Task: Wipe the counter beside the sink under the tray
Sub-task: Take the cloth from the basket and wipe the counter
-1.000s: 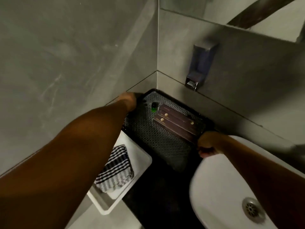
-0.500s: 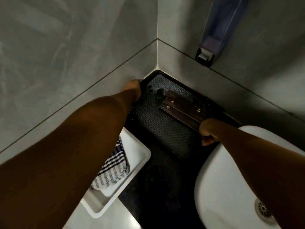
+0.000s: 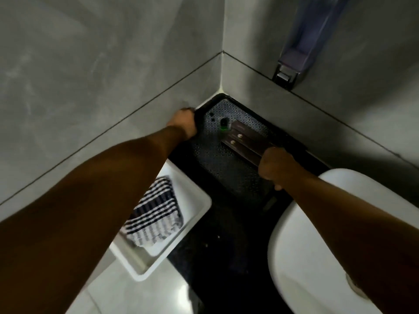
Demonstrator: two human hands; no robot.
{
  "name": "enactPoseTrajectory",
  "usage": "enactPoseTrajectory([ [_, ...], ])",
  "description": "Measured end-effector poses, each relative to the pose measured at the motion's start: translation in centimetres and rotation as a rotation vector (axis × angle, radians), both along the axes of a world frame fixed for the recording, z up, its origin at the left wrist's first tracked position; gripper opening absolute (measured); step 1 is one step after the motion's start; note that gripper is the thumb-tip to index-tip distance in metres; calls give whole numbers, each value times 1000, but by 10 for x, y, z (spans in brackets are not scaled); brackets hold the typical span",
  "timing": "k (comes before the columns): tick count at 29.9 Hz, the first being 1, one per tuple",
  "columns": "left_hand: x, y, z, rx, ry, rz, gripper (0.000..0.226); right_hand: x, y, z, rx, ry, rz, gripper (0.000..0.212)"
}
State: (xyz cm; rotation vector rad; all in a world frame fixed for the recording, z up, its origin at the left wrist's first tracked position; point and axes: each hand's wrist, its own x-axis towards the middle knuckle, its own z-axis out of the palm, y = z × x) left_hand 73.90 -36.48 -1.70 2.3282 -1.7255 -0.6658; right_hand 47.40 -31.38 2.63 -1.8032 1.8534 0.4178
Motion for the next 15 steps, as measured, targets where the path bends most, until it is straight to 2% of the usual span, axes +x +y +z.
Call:
enactPoseTrajectory([
  [3, 16, 44, 33, -120, 25, -89, 53, 55, 24, 22, -69, -67, 144, 27],
  [5, 37, 82, 47, -112, -3, -69, 41, 104, 50, 24, -43, -145, 208, 25],
  [8, 66, 128, 44, 74, -72, -52, 32, 154, 86, 8, 55, -316, 261, 26],
  [11, 94, 178, 23, 350, -150, -20, 43, 180, 123, -22, 39, -363, 409, 26],
  [15, 98, 209, -3, 379, -137, 29, 64, 187, 141, -56, 26, -388, 408, 30],
])
